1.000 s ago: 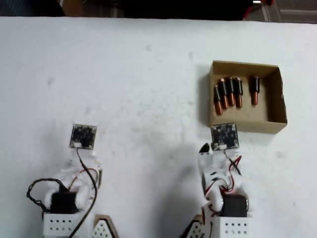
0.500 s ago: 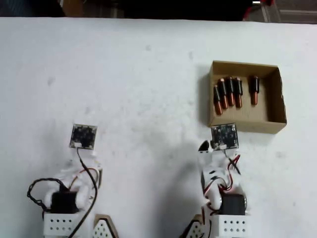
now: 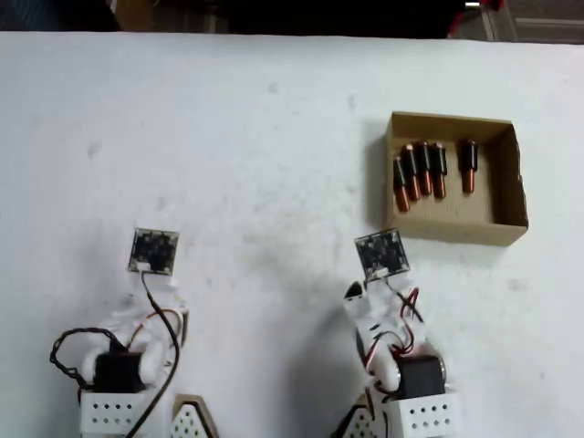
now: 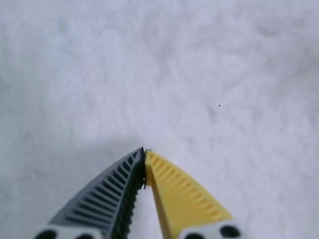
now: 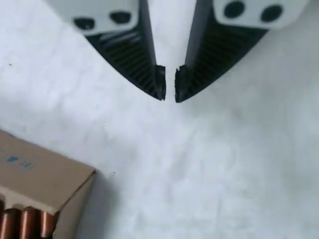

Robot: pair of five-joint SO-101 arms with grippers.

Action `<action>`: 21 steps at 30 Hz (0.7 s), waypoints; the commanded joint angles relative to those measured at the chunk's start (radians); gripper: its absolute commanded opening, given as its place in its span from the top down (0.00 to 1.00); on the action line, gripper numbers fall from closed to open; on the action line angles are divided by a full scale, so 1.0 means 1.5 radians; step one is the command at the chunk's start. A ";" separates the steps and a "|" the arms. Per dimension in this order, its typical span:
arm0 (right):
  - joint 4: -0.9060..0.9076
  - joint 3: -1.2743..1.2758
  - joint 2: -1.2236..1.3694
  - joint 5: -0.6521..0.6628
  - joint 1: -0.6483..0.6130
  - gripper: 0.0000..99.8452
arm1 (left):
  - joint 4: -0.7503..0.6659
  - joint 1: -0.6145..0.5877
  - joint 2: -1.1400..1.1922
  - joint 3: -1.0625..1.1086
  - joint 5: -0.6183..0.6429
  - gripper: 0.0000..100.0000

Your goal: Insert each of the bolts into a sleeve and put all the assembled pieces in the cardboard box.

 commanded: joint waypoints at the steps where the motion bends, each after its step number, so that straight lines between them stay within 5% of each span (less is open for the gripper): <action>1: 0.019 0.006 -0.005 0.000 -0.006 0.98 | 0.003 -0.004 -0.008 -0.001 0.003 0.98; 21: 0.091 0.006 -0.004 0.000 -0.006 0.98 | 0.003 -0.004 -0.008 -0.001 0.003 0.98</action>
